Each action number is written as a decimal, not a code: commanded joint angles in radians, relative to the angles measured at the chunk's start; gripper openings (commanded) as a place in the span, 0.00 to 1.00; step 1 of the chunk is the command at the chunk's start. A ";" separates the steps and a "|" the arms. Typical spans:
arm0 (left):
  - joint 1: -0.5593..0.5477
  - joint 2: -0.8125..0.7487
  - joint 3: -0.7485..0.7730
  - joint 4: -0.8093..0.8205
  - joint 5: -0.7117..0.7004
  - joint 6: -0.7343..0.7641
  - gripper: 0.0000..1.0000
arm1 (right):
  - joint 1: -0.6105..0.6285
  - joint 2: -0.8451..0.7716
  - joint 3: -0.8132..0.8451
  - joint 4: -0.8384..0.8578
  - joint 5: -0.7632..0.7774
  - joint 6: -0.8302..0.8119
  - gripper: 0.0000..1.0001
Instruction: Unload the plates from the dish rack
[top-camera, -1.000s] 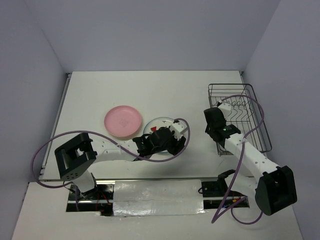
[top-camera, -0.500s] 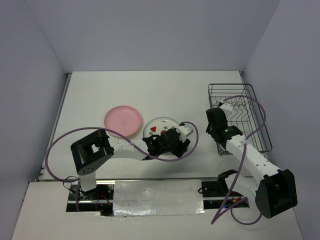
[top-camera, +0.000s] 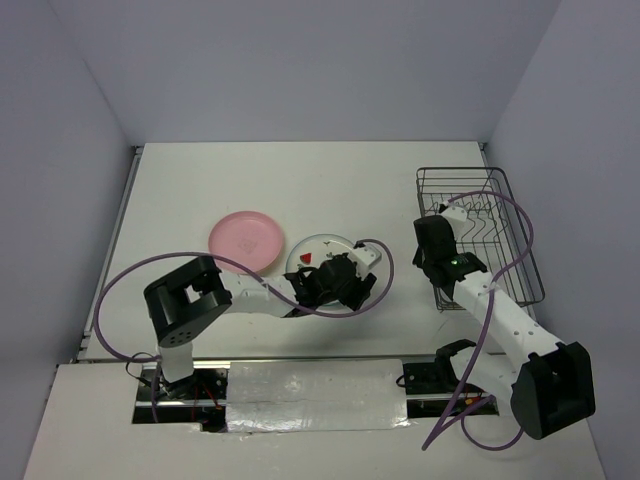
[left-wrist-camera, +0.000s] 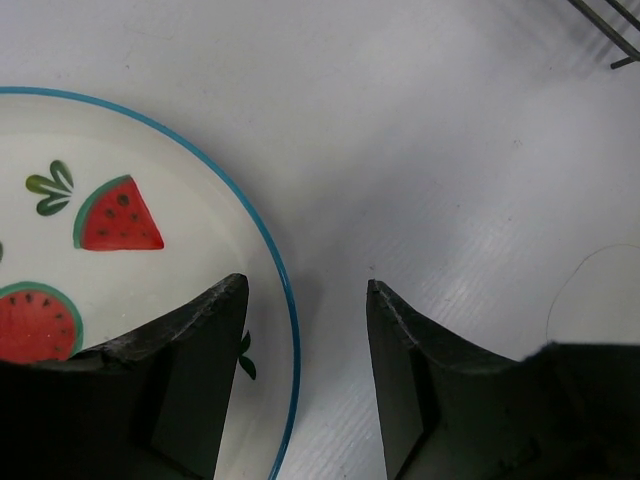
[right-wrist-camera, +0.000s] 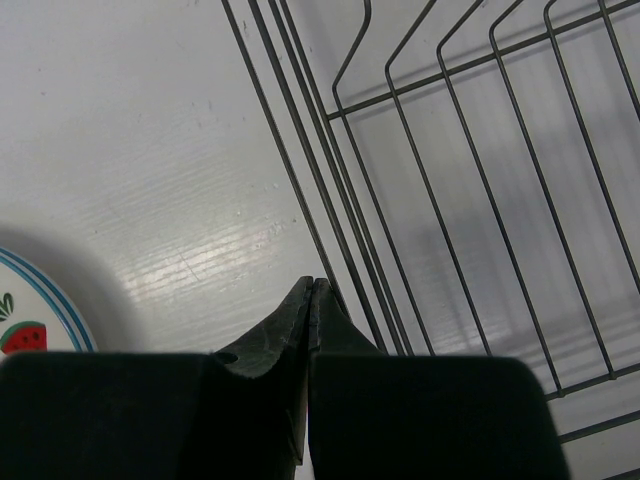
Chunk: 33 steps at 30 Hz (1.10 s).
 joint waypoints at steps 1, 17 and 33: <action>0.000 -0.062 -0.012 0.037 -0.006 -0.010 0.63 | -0.009 -0.018 -0.008 0.040 0.021 -0.005 0.00; 0.001 -0.508 -0.060 -0.160 -0.175 -0.051 0.69 | -0.058 -0.061 -0.037 0.060 -0.031 -0.021 0.00; 0.075 -0.750 0.152 -0.688 -0.472 -0.118 0.99 | 0.014 -0.211 0.168 0.088 -0.547 -0.154 0.93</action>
